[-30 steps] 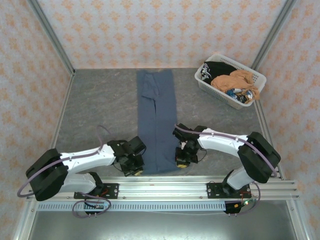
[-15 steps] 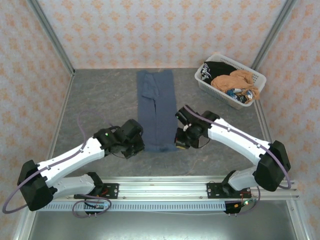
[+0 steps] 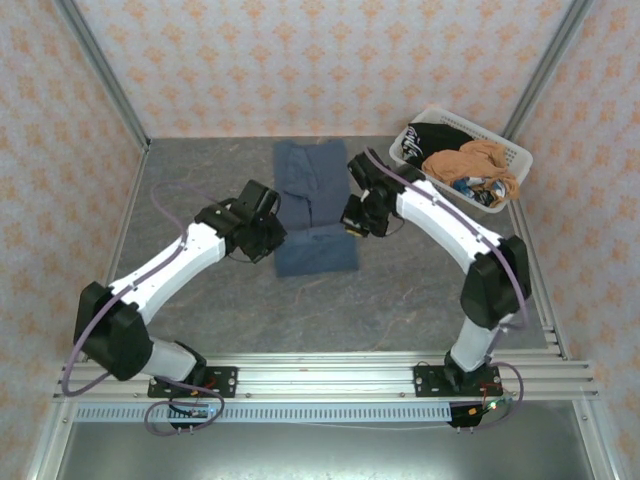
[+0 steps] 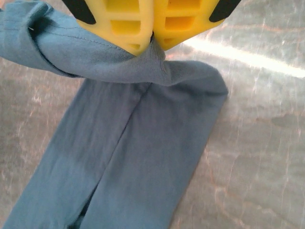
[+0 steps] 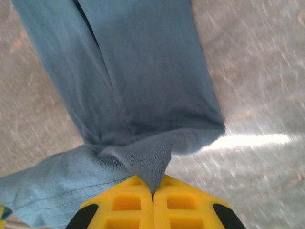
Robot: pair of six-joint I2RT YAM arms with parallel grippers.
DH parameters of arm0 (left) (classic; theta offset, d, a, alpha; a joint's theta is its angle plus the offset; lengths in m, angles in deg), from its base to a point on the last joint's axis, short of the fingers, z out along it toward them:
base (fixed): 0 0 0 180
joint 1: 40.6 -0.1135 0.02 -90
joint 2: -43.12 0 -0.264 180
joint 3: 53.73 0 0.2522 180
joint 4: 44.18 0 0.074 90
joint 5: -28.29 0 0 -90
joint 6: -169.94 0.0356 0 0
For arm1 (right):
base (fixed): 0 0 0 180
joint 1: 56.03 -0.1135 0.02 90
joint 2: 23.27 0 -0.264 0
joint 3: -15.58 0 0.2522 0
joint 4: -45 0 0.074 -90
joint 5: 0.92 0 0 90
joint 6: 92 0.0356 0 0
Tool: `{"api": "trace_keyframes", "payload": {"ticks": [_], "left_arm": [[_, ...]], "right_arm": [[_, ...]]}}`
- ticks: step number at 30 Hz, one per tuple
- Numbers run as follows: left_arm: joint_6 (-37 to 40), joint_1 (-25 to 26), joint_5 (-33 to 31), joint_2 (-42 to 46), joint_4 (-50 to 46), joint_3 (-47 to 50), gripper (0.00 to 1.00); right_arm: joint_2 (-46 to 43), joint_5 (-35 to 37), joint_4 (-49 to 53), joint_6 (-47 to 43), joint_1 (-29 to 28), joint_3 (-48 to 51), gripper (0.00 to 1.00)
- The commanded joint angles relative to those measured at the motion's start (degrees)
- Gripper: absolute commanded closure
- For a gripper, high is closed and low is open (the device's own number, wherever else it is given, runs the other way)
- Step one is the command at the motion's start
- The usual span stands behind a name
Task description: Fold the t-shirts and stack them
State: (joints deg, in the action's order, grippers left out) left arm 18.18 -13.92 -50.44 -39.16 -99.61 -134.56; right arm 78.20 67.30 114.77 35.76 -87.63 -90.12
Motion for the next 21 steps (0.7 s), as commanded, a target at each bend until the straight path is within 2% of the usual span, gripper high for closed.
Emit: {"api": "trace_keyframes", "payload": {"ticks": [1, 17, 18, 21], "left_arm": [[4.0, -2.6, -0.7, -4.1, 2.0, -3.9, 1.00], [9.8, -9.3, 2.5, -26.4, 5.7, -18.3, 0.99], [10.2, -9.7, 3.5, -29.0, 6.2, -19.8, 0.92], [11.1, -11.4, 6.5, -32.6, 10.4, -23.0, 0.60]], "right_arm": [[5.6, 2.1, 2.4, -3.7, 1.6, -6.5, 1.00], [26.4, 0.6, 4.0, -4.9, 6.8, -25.1, 1.00], [27.8, 0.3, 3.9, -4.8, 7.4, -26.4, 0.98], [30.9, -1.1, 2.6, -4.3, 9.3, -30.1, 0.72]]}}
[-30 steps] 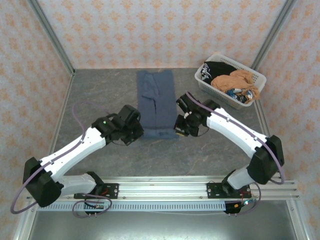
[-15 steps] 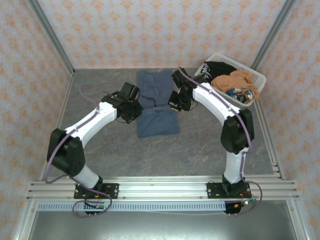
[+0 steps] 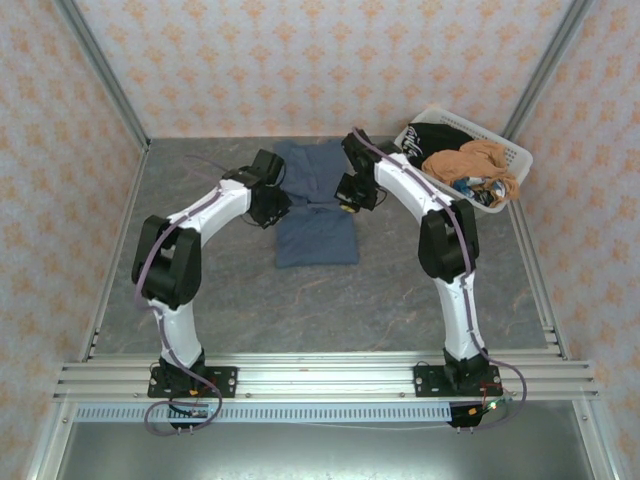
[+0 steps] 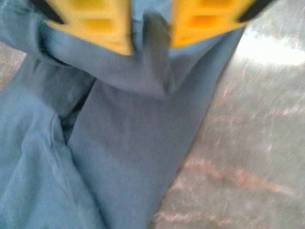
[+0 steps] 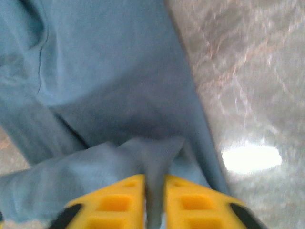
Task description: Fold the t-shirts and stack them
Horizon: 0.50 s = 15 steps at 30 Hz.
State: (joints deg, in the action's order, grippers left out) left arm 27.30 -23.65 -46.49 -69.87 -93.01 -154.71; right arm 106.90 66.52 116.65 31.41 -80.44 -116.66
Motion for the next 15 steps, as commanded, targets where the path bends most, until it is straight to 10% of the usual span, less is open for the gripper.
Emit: {"api": "trace_keyframes", "payload": {"ticks": [1, 7, 15], "left_arm": [[1.8, -2.2, 3.0, -1.8, 5.4, -3.3, 0.54], [0.3, -3.1, 2.2, 7.2, 10.5, 3.7, 0.48], [-8.8, 0.3, 4.4, 21.1, 10.6, 26.0, 0.53]], "right_arm": [[2.7, -1.0, 0.2, 0.2, 2.8, -4.6, 0.65], [-0.7, -0.9, -0.4, -0.3, 3.6, -3.7, 0.52], [-19.9, -1.8, -12.3, 1.8, 1.6, 28.0, 0.51]]}}
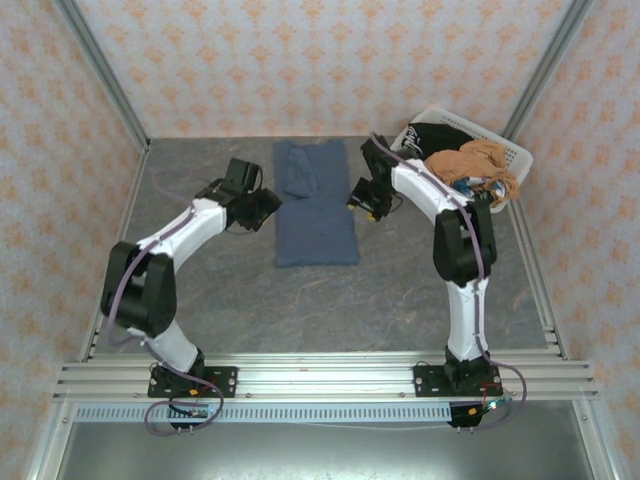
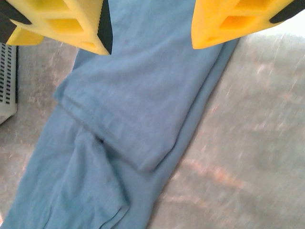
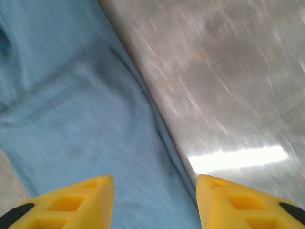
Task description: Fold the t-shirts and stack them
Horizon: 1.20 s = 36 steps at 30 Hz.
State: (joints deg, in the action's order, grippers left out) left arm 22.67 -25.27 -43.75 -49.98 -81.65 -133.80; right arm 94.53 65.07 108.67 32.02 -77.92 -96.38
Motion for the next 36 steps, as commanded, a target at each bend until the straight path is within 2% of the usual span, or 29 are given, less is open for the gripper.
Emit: {"api": "trace_keyframes", "payload": {"ticks": [1, 4, 10, 19, 24, 27, 31, 33, 36], "left_arm": [[-5.2, 2.6, 2.7, 1.6, -0.6, 7.0, 0.53], [-9.3, 4.4, 4.8, 3.1, 2.3, 13.7, 0.50], [-13.0, 4.7, 5.1, 1.9, 4.5, 17.7, 0.50], [-13.2, 5.5, 5.6, -4.7, 8.3, 13.8, 0.56], [-13.9, 5.8, 5.2, -8.0, 10.0, 10.9, 0.70], [-13.8, 5.8, 5.0, -9.2, 10.4, 9.1, 0.80], [-13.5, 5.8, 2.8, -7.7, 9.8, 7.9, 1.00], [-12.6, 5.9, 0.8, -5.1, 8.1, 7.9, 1.00], [-11.0, 5.9, -1.1, -0.3, 4.8, 8.8, 1.00]], "right_arm": [[-9.7, -1.0, -5.8, 1.7, -1.1, 11.4, 0.51], [-14.9, -4.5, -10.3, 3.1, -2.0, 21.5, 0.47], [-15.6, -8.8, -16.5, 6.7, -3.3, 30.3, 0.45], [-11.0, -10.7, -20.0, 9.6, -3.9, 30.2, 0.48], [-8.1, -11.6, -20.8, 11.5, -4.0, 28.8, 0.56], [-6.9, -12.1, -22.9, 13.5, -4.1, 28.5, 0.65], [-6.7, -10.7, -22.2, 14.3, -4.1, 26.4, 0.89], [-8.3, -8.2, -20.0, 13.4, -4.1, 25.2, 0.98], [-10.9, -6.1, -16.0, 11.4, -4.1, 24.0, 1.00]]}}
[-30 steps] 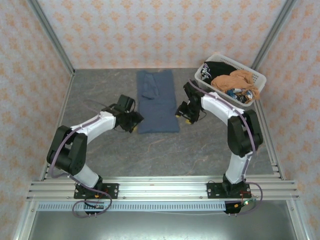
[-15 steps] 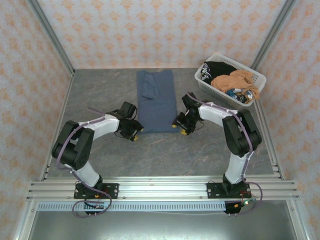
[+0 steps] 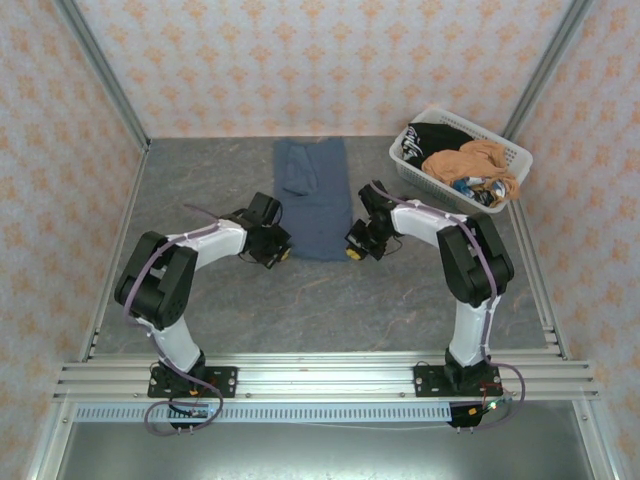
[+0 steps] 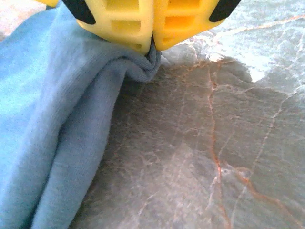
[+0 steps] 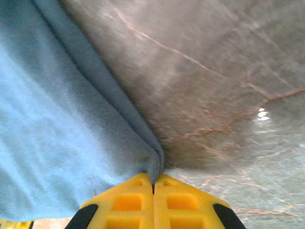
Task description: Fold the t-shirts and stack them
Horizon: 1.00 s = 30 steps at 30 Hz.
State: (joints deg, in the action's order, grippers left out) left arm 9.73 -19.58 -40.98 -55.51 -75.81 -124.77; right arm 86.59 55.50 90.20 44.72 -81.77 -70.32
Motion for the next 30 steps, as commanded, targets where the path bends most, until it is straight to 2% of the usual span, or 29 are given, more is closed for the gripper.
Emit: {"api": "trace_keyframes", "payload": {"ticks": [1, 10, 19, 25, 30], "left_arm": [[2.4, 0.2, -3.8, 6.4, -1.9, 0.4, 1.00], [10.1, 1.6, 2.5, 17.6, -11.2, 8.7, 1.00], [15.8, 7.8, 6.2, 34.4, -22.0, 11.3, 1.00], [16.6, 13.2, 9.6, 45.3, -23.9, 11.5, 1.00], [15.8, 13.4, 9.6, 51.7, -24.8, 9.7, 1.00]], "right_arm": [[-3.8, 3.5, 3.2, -1.7, -0.3, -2.0, 1.00], [-12.9, 0.7, 10.2, -5.0, -3.0, 4.7, 1.00], [-25.8, -3.1, 21.5, -8.2, -9.6, 10.9, 1.00], [-34.5, -5.6, 28.6, -6.5, -11.1, 10.3, 1.00], [-39.9, -5.8, 32.9, -2.9, -11.1, 6.8, 1.00]]}}
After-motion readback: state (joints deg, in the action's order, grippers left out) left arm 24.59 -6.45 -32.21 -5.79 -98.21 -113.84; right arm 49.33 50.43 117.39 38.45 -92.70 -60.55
